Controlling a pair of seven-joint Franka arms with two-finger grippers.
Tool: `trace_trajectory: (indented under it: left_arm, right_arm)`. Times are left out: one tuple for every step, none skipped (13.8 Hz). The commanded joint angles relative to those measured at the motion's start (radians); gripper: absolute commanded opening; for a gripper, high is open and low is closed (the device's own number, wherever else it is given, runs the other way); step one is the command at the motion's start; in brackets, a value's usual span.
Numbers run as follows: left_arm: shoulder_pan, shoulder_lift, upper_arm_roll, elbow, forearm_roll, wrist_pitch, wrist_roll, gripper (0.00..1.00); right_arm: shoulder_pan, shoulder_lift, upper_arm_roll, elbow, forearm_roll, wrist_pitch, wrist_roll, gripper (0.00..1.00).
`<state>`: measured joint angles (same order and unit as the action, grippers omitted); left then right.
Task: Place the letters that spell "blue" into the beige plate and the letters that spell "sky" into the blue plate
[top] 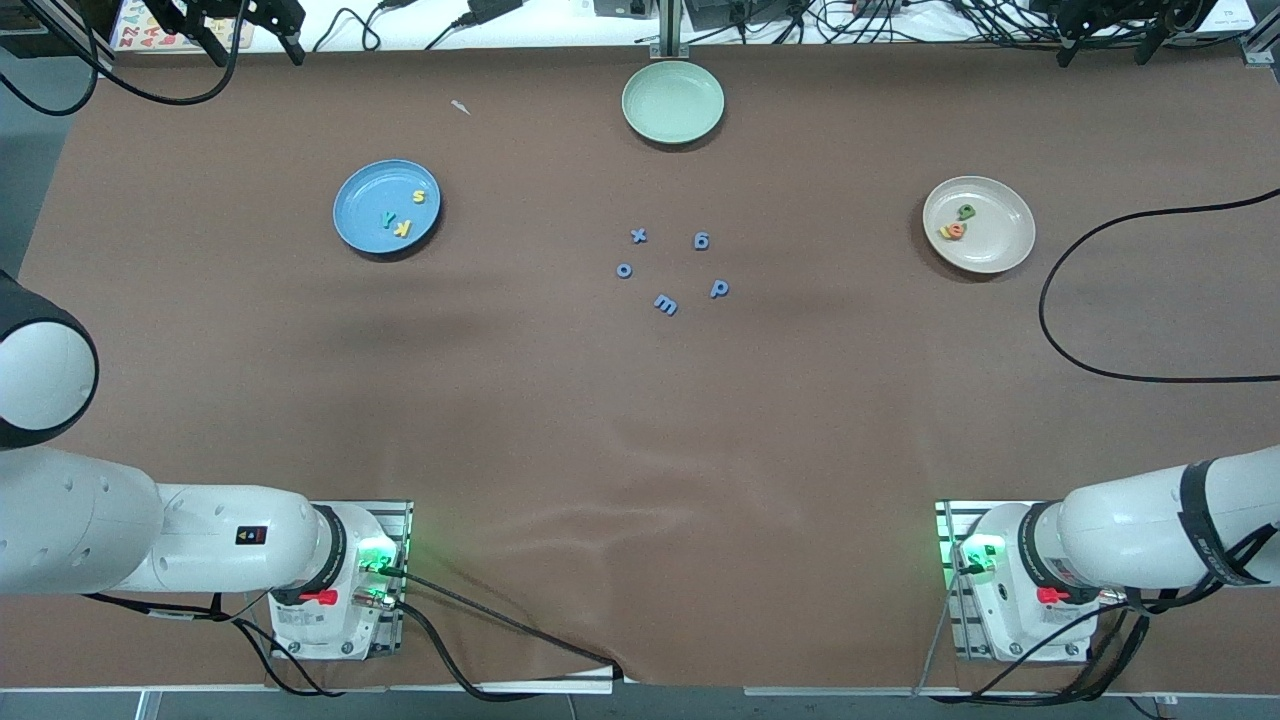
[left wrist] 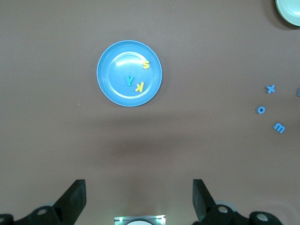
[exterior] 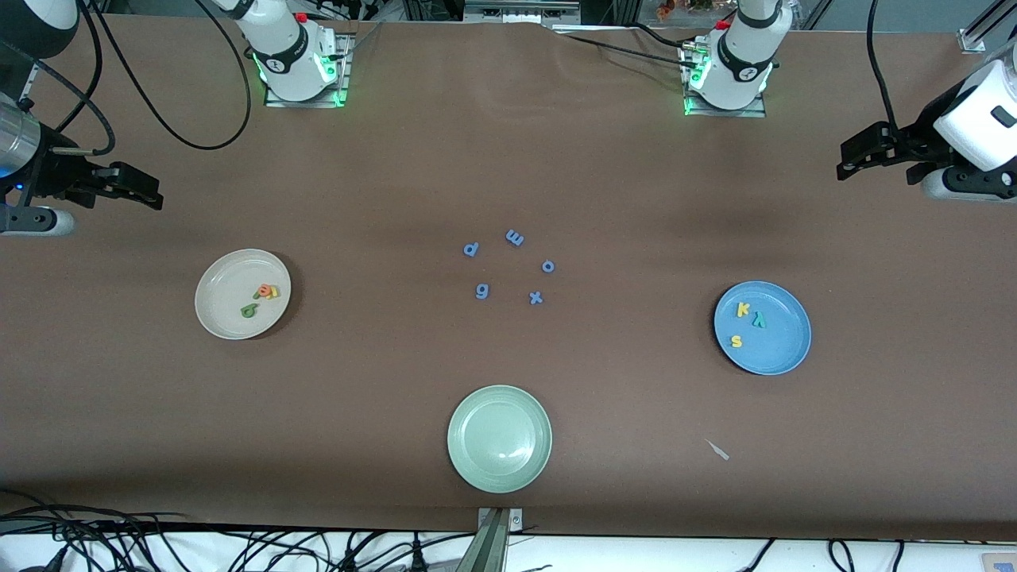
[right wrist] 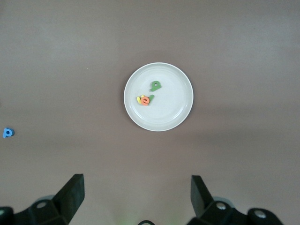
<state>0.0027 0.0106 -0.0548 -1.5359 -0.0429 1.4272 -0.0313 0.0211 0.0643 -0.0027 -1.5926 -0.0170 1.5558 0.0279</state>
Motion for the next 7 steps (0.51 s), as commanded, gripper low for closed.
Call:
trace_trajectory:
  left_arm:
    - [0.011, 0.015, -0.002, 0.033, -0.002, -0.025, 0.001, 1.0]
    - [0.011, 0.015, -0.002, 0.034, -0.003, -0.025, 0.001, 1.0]
    - [0.011, 0.015, -0.002, 0.034, -0.002, -0.025, 0.002, 1.0]
    - [0.011, 0.015, -0.002, 0.034, -0.003, -0.025, 0.001, 1.0]
    - [0.01, 0.015, -0.002, 0.034, -0.003, -0.025, -0.002, 1.0]
    - [0.011, 0.015, -0.002, 0.034, -0.003, -0.025, -0.002, 1.0]
    - [0.011, 0.015, -0.002, 0.034, -0.003, -0.025, -0.002, 1.0]
  right_arm:
    - [-0.012, -0.009, 0.015, 0.0, -0.014, -0.003, 0.01, 1.0]
    - [-0.012, -0.009, 0.015, 0.0, -0.014, -0.005, 0.01, 1.0]
    - [-0.01, -0.011, 0.015, 0.0, -0.014, -0.006, 0.01, 1.0]
    - [-0.01, -0.009, 0.015, 0.0, -0.014, -0.008, 0.01, 1.0]
    - [-0.01, -0.011, 0.015, 0.0, -0.014, -0.008, 0.01, 1.0]
    - [-0.01, -0.011, 0.015, -0.001, -0.014, -0.008, 0.012, 1.0]
    - [-0.01, -0.011, 0.015, 0.0, -0.014, -0.008, 0.012, 1.0]
